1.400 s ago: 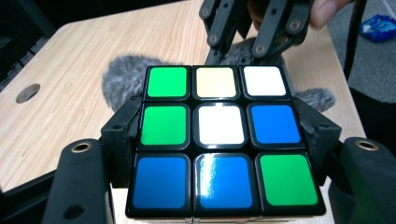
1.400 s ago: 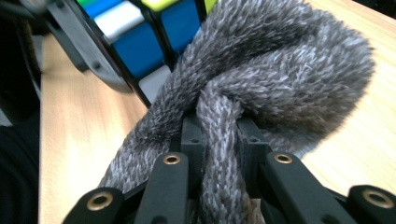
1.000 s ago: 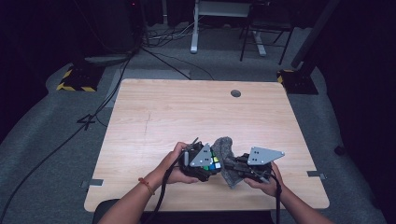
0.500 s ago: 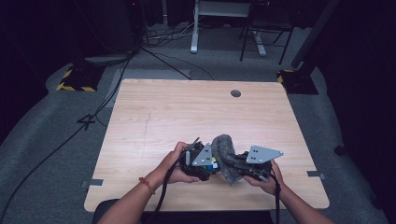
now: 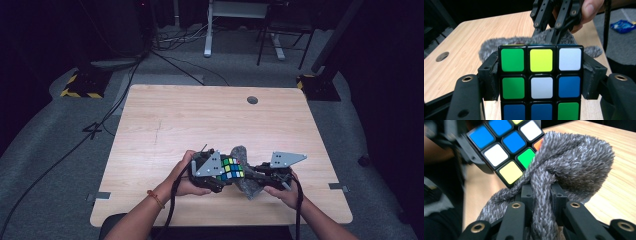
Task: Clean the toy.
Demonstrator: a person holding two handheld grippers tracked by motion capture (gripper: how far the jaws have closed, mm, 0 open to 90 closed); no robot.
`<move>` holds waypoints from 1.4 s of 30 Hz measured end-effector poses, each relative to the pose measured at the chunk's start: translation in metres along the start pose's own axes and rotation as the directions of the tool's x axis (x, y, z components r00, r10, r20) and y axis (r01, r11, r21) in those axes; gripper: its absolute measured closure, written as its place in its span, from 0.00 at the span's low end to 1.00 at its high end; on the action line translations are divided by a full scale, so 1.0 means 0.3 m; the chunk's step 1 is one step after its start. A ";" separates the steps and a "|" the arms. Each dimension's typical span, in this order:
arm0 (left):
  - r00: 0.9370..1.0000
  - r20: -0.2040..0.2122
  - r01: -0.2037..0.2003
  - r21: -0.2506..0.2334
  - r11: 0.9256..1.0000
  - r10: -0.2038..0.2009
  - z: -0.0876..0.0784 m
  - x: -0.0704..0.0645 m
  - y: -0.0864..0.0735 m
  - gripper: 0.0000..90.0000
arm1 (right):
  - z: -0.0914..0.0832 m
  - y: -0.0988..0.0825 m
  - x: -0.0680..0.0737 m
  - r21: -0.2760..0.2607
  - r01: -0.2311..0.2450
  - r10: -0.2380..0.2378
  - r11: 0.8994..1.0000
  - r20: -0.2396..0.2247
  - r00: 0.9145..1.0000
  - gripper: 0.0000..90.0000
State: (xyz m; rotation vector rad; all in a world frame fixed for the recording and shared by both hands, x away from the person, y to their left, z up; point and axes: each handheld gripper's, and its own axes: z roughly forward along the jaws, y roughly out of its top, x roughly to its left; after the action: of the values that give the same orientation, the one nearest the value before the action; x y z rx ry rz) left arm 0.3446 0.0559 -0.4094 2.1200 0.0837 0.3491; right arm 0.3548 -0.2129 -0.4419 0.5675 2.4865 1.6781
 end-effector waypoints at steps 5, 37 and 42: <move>1.000 -0.017 -0.024 0.096 0.995 0.026 0.046 -0.009 -0.012 0.36 | -0.011 0.024 0.023 -0.045 0.034 -0.034 0.998 -0.018 0.999 0.86; 0.999 -0.029 -0.018 0.087 0.996 0.021 0.026 -0.006 0.001 0.37 | 0.044 -0.001 0.031 0.127 0.096 -0.111 0.987 0.117 0.987 0.86; 0.999 -0.029 -0.013 0.084 0.996 0.015 0.025 -0.003 0.000 0.37 | 0.048 0.000 0.030 0.138 0.090 -0.107 0.986 0.119 0.987 0.86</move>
State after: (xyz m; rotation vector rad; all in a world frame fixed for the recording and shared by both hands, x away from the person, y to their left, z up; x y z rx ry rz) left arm 0.3459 0.0496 -0.4135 2.1996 0.1027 0.3915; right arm 0.3504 -0.1972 -0.4464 0.5354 2.5036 1.4051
